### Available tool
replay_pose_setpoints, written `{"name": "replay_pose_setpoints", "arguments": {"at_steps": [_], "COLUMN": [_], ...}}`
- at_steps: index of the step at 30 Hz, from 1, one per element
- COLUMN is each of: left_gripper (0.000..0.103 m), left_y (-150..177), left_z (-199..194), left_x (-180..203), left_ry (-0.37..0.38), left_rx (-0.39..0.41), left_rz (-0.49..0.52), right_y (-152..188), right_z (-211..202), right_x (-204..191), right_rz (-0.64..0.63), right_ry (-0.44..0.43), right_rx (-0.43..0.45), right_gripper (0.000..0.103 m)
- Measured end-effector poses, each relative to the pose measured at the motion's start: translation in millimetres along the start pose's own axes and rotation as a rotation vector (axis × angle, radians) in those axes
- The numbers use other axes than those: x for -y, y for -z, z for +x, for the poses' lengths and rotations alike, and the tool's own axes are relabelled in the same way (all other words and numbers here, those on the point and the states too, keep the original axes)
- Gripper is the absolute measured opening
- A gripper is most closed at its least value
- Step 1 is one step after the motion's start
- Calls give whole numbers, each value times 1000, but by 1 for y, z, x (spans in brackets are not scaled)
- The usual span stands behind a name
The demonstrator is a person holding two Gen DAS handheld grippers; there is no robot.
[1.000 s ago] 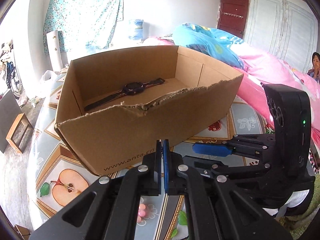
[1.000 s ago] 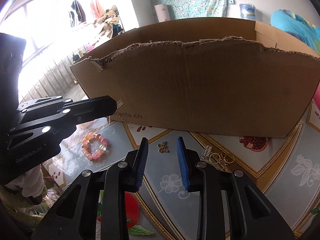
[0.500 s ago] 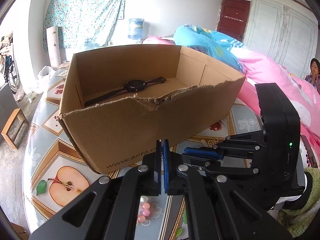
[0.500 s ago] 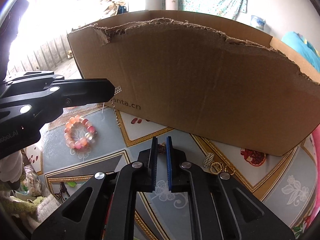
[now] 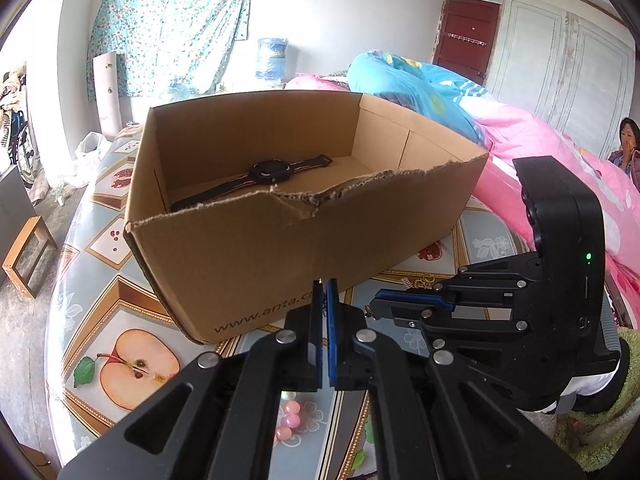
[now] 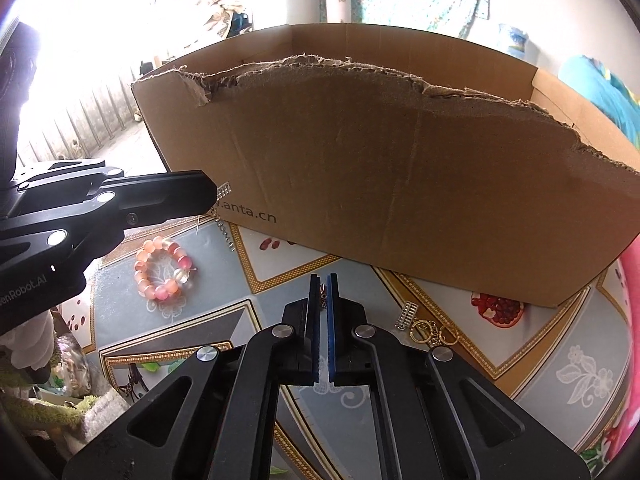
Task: Organize jewelry
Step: 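Lift the gold charm with the left gripper while the right gripper closes on another charm, then carry both held charms over the box and open both grippers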
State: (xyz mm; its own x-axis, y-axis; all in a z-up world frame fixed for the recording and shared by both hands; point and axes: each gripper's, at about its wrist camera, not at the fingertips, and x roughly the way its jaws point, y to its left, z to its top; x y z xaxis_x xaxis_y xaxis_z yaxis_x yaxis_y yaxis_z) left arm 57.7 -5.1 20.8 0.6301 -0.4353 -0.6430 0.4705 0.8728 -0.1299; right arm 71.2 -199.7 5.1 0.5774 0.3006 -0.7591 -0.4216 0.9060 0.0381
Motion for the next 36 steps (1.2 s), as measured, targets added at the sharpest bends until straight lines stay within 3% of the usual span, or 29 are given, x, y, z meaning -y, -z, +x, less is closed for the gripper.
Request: {"name": "replay_pose_setpoints", "arguments": {"at_steps": [4,5,6,7,9,11,12,13,29,36], "left_gripper": [1,1,1,1,1,1,1,1,1,1], "left_y": [0,0,0,0,1,2,2,2,3,2], "left_z": [-2,-2,-2,-2,-1,-1,-1,-2,-4,-15], "left_x": [1,1,1,1,0,0,-1,-1,-3,0], "left_ry": [1,1,1,1,-2,-3,-5,-5,-8,-6], "left_rx": [3,3,1,0,-2,-4,-4,-3,8,29], "left_rz": [5,5,6,6,6,1,-1,-4,-11,-4], "right_y": [-1,-1,-1,-2,-2,-3,-3,-4,-17,-18], "right_z": [-1,-1,1,2,6,7,7,6,-2,-26], "right_x": [-7,-8,-10,-11,-14,-15,-15,-16,5,8], "right_rz": [-4,-14,-27,-42,-68,-80,-82,-86,-28,1], "right_ry": [-19,-22,-19,-15,-11,-6,-12,-10,-37,-46], "right_rx": [-9,-15,-20,-22,-40,-49,-55,-61,-60,-19], "right_gripper": [7,12,24,28,27,19,7,5,4,4]}}
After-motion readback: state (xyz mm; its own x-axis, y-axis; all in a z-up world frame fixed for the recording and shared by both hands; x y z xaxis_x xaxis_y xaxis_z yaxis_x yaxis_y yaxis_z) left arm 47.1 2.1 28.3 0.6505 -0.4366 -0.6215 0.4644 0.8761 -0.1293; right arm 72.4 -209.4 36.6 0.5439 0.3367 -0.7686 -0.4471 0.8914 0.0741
